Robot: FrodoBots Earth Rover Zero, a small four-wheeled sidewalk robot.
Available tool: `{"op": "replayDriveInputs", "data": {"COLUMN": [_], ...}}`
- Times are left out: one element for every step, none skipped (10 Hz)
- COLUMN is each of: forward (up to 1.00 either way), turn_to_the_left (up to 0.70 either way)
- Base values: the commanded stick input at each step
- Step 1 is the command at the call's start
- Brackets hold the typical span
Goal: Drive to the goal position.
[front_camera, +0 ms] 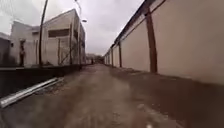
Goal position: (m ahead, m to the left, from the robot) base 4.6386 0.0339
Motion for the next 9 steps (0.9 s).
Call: {"op": "replayDriveInputs", "data": {"forward": [0.85, 0.85, 0.85, 0.85, 0.85, 0.85, 0.85, 0.85, 0.85], "turn_to_the_left": [0.28, 0.19, 0.11, 0.02, 0.00, 0.00, 0.00, 0.00, 0.00]}}
